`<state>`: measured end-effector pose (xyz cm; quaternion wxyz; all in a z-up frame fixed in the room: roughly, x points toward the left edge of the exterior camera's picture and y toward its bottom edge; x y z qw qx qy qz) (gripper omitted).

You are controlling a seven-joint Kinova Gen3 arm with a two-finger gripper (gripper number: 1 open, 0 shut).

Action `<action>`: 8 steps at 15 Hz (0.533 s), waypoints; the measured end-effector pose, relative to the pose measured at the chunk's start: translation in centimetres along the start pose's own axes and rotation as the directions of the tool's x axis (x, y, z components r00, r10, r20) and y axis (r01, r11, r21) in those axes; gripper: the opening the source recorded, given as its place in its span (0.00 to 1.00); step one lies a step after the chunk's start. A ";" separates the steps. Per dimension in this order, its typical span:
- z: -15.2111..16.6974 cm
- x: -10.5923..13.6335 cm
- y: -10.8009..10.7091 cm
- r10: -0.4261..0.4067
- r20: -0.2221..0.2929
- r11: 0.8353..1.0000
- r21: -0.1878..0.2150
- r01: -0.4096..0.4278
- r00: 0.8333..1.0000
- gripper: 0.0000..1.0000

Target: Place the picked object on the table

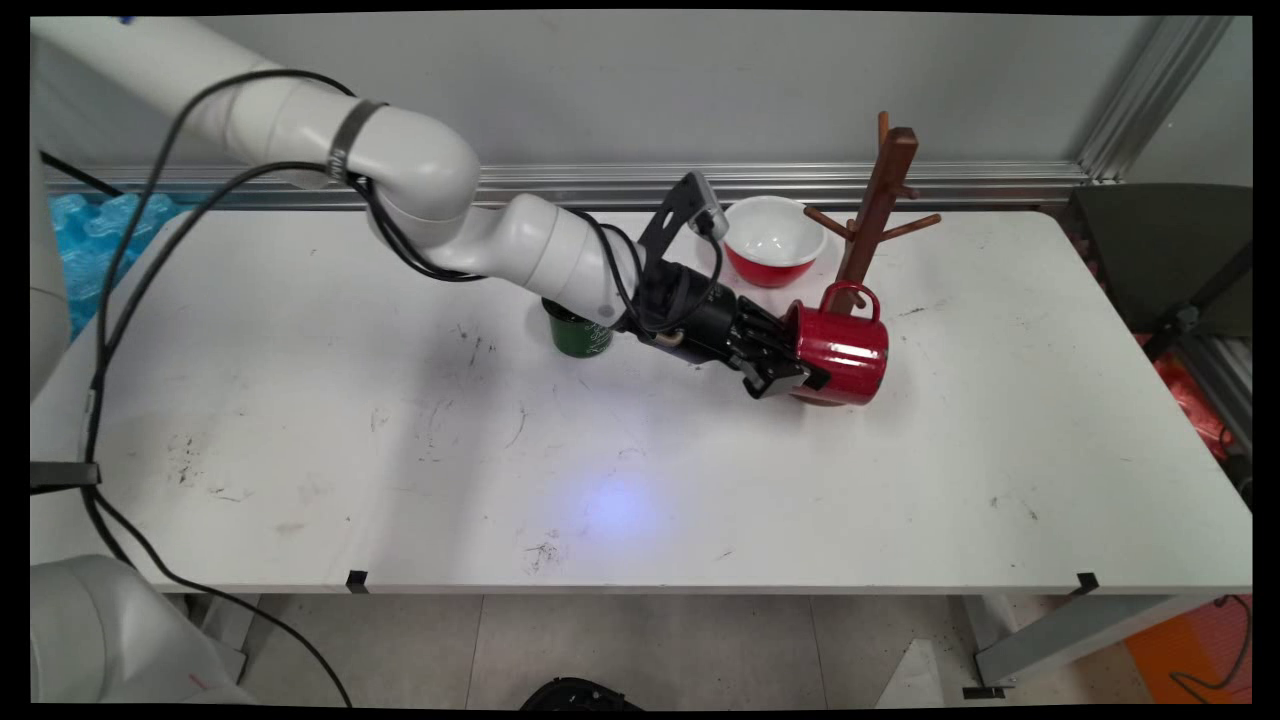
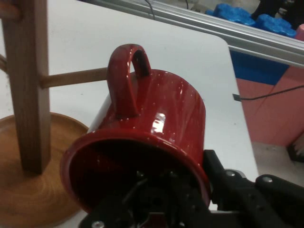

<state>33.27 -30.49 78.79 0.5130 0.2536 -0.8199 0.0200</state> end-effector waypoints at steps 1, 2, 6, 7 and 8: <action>-0.3 0.1 0.3 -0.002 0.002 1.000 -0.001 0.002 1.000 0.00; -0.7 0.3 0.7 -0.003 0.005 1.000 -0.002 0.003 1.000 0.00; -2.3 1.0 1.9 0.004 0.024 1.000 -0.007 -0.004 1.000 0.00; -2.9 1.3 2.3 0.014 0.035 1.000 -0.009 -0.014 0.999 0.00; -3.7 1.7 2.6 0.030 0.047 1.000 -0.009 -0.030 0.998 0.00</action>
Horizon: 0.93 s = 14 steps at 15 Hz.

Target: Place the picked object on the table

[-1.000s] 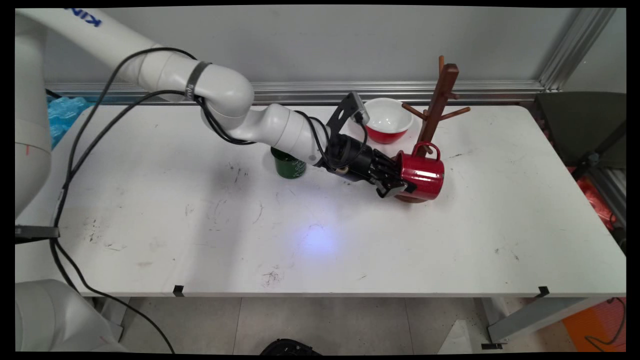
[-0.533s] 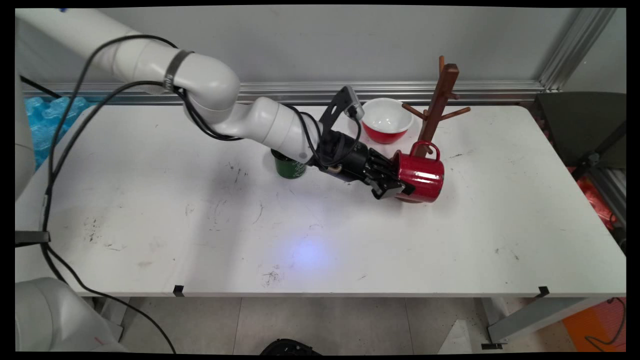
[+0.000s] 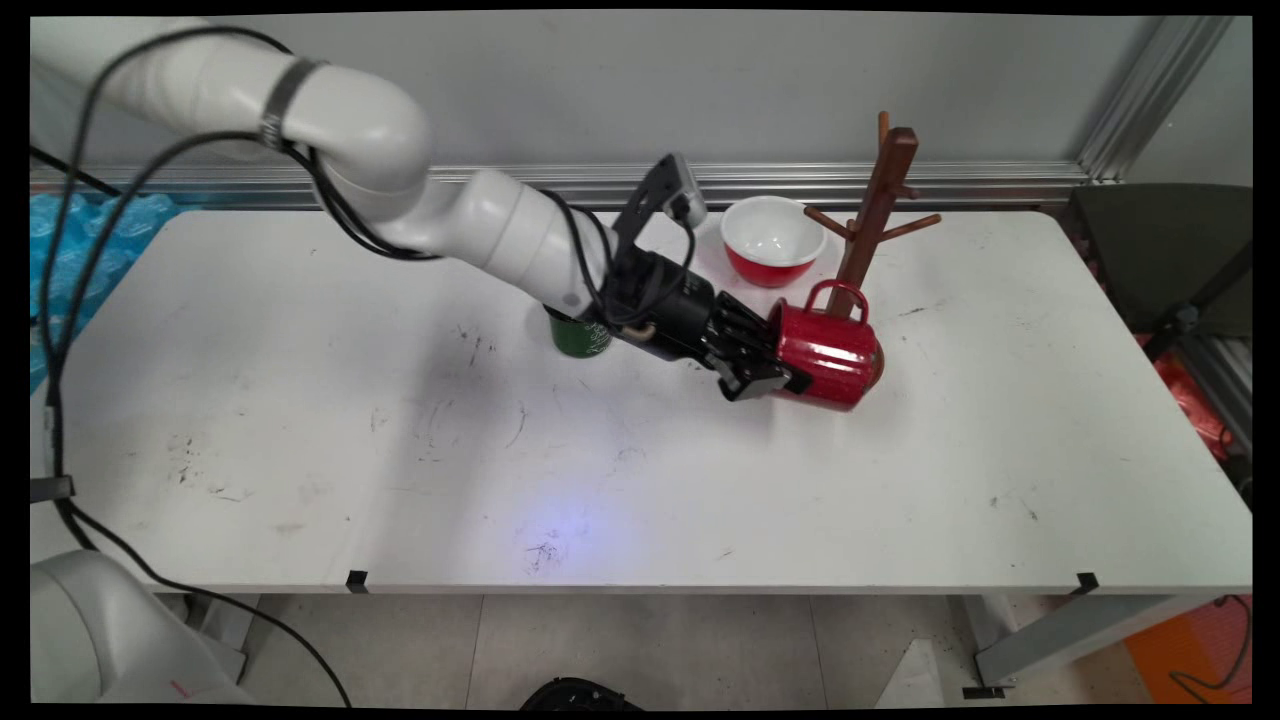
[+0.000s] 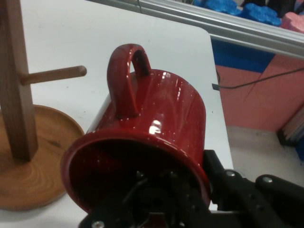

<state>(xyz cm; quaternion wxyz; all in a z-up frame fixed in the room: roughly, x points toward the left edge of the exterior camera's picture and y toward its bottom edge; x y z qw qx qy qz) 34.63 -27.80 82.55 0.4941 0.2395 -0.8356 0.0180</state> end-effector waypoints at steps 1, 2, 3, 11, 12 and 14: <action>-0.7 0.3 0.2 0.015 0.012 1.000 0.001 -0.015 1.000 0.00; -1.7 0.7 0.4 0.037 0.030 0.999 0.004 -0.037 0.999 0.00; -2.7 1.0 0.5 0.055 0.050 0.998 0.011 -0.056 0.997 0.00; -8.8 1.9 -0.5 0.168 0.210 0.983 0.042 -0.180 0.963 0.00; -9.4 1.9 -0.7 0.181 0.230 0.980 0.041 -0.196 0.956 0.00; -10.2 1.9 -1.0 0.205 0.265 0.974 0.035 -0.222 0.942 0.00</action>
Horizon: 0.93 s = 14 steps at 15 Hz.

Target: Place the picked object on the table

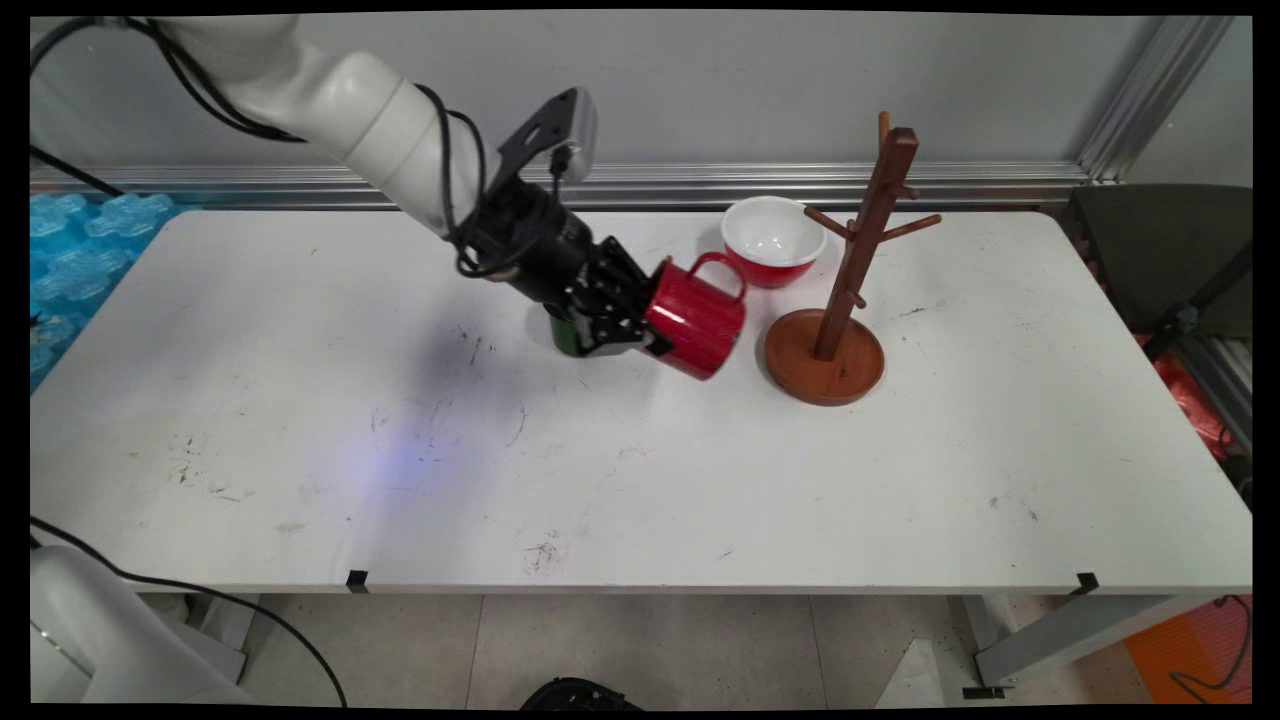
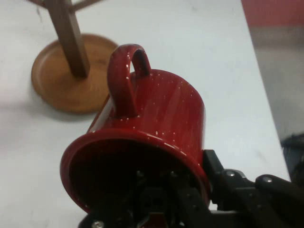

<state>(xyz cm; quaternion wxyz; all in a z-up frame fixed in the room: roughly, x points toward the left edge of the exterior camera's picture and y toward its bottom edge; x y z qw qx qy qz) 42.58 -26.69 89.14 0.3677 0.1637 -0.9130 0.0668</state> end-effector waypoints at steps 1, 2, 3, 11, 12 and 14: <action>-0.4 -0.2 -0.2 0.020 0.025 1.000 0.000 -0.020 0.999 0.00; -0.9 -0.4 -0.4 0.043 0.055 0.999 -0.002 -0.043 0.998 0.00; -1.1 -0.5 -0.5 0.058 0.074 0.998 -0.004 -0.057 0.996 0.00; -2.5 -1.1 -0.6 0.156 0.245 0.988 -0.044 -0.150 0.957 0.00; -2.7 -1.1 -0.5 0.166 0.263 0.986 -0.050 -0.158 0.950 0.00; -2.9 -1.1 -0.4 0.186 0.303 0.982 -0.060 -0.177 0.935 0.00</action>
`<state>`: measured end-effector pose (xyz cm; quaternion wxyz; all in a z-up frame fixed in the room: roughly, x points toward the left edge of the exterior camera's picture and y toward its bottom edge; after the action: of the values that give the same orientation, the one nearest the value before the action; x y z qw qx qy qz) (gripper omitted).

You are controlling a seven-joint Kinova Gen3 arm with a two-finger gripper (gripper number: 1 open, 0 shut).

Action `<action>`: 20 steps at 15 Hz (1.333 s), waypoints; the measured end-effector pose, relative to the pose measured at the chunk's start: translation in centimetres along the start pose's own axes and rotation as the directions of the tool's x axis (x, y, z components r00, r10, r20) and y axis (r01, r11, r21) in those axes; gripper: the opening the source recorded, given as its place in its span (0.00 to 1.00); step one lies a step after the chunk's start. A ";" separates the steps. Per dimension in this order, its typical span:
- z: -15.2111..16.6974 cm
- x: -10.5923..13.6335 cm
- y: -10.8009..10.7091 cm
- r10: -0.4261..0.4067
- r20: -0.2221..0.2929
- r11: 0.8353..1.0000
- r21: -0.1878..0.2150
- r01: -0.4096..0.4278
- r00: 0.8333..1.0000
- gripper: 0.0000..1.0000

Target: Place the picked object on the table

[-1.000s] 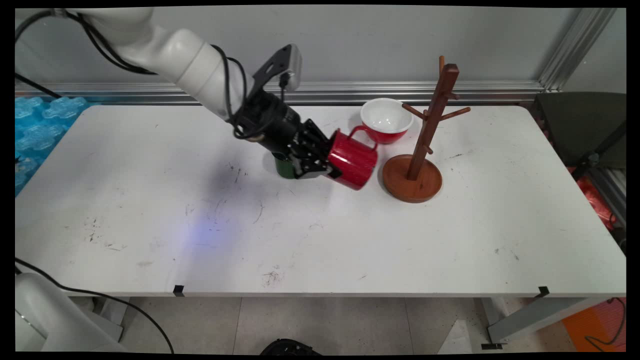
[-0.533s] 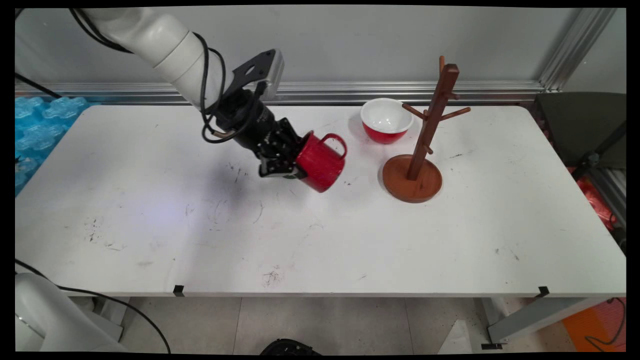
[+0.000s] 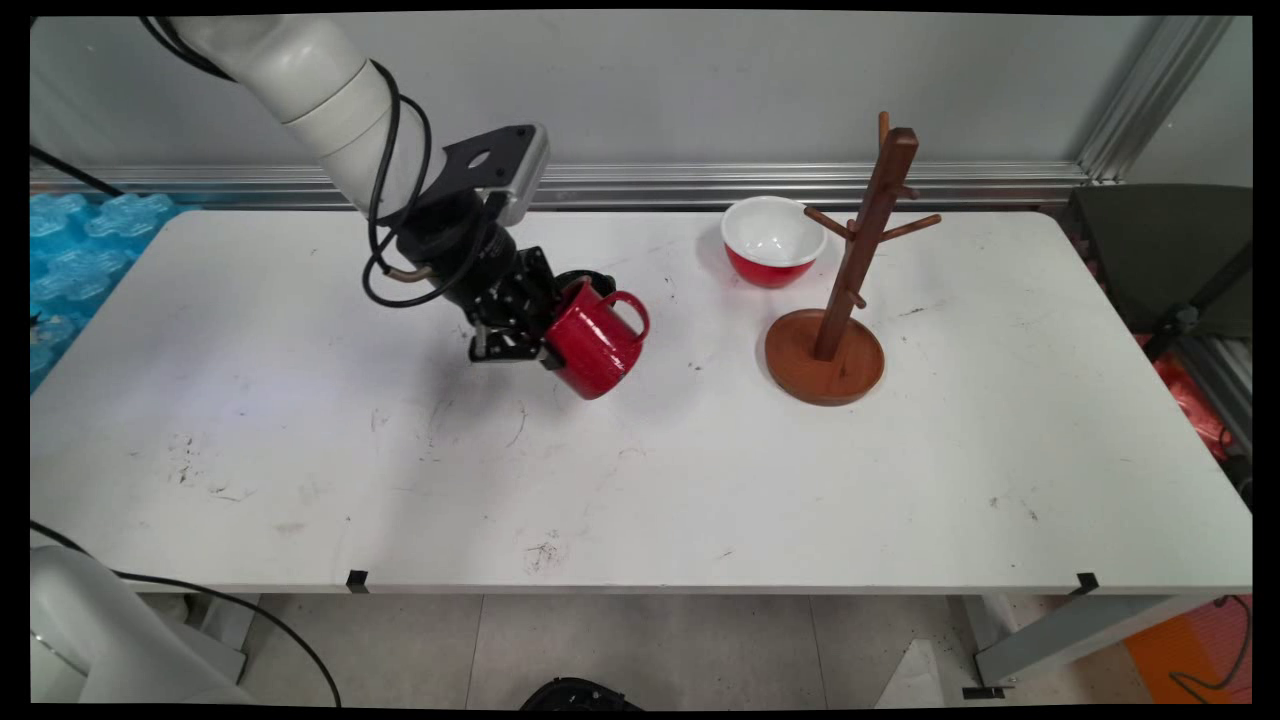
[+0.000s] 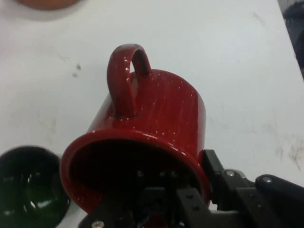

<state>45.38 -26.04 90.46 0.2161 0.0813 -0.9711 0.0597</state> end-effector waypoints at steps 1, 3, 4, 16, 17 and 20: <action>-0.1 0.0 0.1 0.007 0.016 1.000 0.000 -0.007 1.000 0.00; -0.3 0.0 0.2 0.016 0.041 1.000 0.001 -0.016 0.999 0.00; -0.4 0.0 0.2 0.018 0.051 1.000 0.002 -0.019 0.999 0.00; -0.4 0.4 1.4 0.024 0.183 0.999 0.029 -0.030 0.983 0.00; -0.3 0.5 1.5 0.022 0.193 0.999 0.032 -0.029 0.981 0.00; 0.6 0.3 1.7 0.012 0.226 0.999 0.046 -0.023 0.974 0.00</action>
<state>44.57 -24.54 89.93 0.1021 0.0841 -0.9883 0.0753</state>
